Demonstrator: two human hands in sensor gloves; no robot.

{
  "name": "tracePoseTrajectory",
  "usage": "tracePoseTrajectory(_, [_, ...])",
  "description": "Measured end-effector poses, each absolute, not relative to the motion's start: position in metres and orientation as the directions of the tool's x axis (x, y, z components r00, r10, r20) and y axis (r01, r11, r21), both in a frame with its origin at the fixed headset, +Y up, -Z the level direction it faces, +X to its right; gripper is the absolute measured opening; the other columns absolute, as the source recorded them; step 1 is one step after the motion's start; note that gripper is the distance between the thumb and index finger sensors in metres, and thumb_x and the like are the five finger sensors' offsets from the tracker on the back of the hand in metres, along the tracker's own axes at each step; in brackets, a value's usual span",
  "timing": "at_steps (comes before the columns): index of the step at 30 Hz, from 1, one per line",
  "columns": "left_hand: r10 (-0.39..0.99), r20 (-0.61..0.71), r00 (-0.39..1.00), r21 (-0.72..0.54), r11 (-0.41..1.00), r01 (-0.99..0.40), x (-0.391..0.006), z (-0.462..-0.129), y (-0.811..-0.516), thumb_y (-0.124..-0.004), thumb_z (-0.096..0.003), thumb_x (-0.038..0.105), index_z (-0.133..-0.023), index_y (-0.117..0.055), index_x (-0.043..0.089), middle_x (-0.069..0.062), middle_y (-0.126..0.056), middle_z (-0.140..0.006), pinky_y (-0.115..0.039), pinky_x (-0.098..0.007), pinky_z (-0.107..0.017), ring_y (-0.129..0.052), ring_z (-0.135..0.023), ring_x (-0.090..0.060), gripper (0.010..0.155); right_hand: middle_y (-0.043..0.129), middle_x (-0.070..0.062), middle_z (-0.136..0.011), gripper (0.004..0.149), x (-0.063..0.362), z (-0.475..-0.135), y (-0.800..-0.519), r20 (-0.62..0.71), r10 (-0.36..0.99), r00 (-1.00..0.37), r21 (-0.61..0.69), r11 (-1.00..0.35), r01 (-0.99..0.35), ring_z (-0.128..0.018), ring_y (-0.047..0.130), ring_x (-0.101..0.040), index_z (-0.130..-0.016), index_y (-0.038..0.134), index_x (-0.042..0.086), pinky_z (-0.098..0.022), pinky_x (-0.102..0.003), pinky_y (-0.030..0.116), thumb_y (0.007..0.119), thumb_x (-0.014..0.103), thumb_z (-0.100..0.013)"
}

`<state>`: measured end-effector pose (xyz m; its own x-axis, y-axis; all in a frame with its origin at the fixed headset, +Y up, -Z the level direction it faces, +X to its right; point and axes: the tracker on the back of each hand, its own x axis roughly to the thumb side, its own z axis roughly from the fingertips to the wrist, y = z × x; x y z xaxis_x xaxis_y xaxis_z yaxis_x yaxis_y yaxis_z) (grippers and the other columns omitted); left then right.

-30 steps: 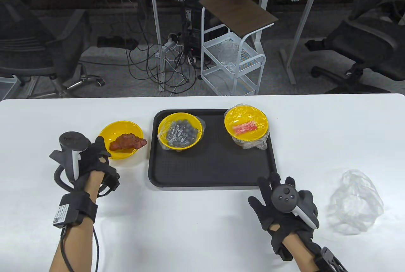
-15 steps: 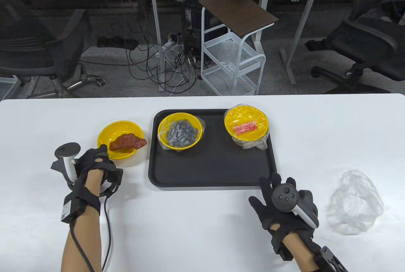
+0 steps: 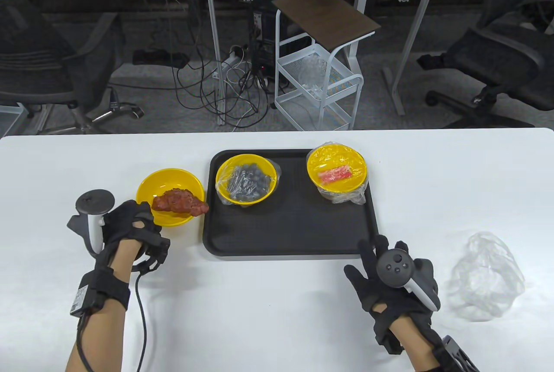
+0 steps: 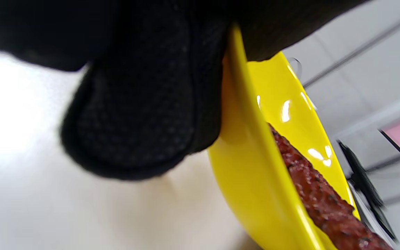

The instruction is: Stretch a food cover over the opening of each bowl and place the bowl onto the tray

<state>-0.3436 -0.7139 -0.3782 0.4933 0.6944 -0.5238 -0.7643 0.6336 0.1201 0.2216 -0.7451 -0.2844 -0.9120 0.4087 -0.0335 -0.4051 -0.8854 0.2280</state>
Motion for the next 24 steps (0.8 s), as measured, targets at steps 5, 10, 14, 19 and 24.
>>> tracePoseTrajectory(5, [0.703,-0.381,0.601,-0.032,0.64,-0.768,-0.281,-0.348,-0.697,-0.081,-0.0493,0.042,-0.084,-0.083,0.002,-0.008,-0.115,-0.047,-0.098,-0.035,-0.009,-0.118,-0.017,-0.027,0.053,0.014,-0.012,-0.119,0.086,0.226,-0.284,-0.742,-0.042,0.426,-0.904,0.208,-0.881,-0.425,-0.099,0.002,-0.056,-0.116,0.031,0.028,-0.058,-0.081,0.021,0.057,0.07,-0.046])
tracePoseTrajectory(10, [0.702,-0.267,0.66,-0.191,0.633,-0.75,-0.213,-0.322,-0.707,-0.081,-0.0493,0.042,-0.085,-0.083,0.003,-0.008,-0.115,-0.048,-0.098,-0.035,-0.01,-0.118,-0.018,-0.027,0.052,0.015,-0.013,-0.119,0.086,0.233,-0.285,-0.741,-0.066,0.448,-0.892,0.191,-0.871,-0.452,-0.099,0.003,-0.056,-0.116,0.032,0.027,-0.058,-0.081,0.021,0.057,0.07,-0.046])
tracePoseTrajectory(14, [0.682,-0.226,0.696,-0.305,0.629,-0.715,-0.171,-0.308,-0.726,-0.081,-0.0493,0.042,-0.085,-0.083,0.004,-0.008,-0.114,-0.05,-0.098,-0.035,-0.011,-0.118,-0.019,-0.028,0.052,0.015,-0.012,-0.119,0.085,0.239,-0.286,-0.742,-0.084,0.451,-0.889,0.184,-0.869,-0.458,-0.099,0.002,-0.056,-0.116,0.032,0.028,-0.058,-0.081,0.02,0.056,0.07,-0.046])
tracePoseTrajectory(19, [0.653,-0.195,0.732,-0.355,0.649,-0.674,-0.141,-0.302,-0.741,-0.08,-0.0495,0.042,-0.086,-0.082,0.004,-0.009,-0.113,-0.051,-0.098,-0.035,-0.013,-0.118,-0.021,-0.028,0.053,0.015,-0.012,-0.119,0.085,0.242,-0.286,-0.743,-0.093,0.444,-0.891,0.185,-0.872,-0.453,-0.098,0.001,-0.056,-0.116,0.032,0.028,-0.058,-0.081,0.019,0.057,0.069,-0.046])
tracePoseTrajectory(24, [0.661,-0.202,0.723,-0.381,0.627,-0.68,-0.13,-0.3,-0.753,-0.08,-0.0496,0.042,-0.086,-0.081,0.004,-0.009,-0.113,-0.051,-0.098,-0.035,-0.014,-0.118,-0.021,-0.028,0.053,0.014,-0.012,-0.119,0.085,0.24,-0.287,-0.744,-0.091,0.432,-0.897,0.196,-0.876,-0.441,-0.099,0.001,-0.056,-0.116,0.032,0.028,-0.058,-0.081,0.018,0.057,0.069,-0.046])
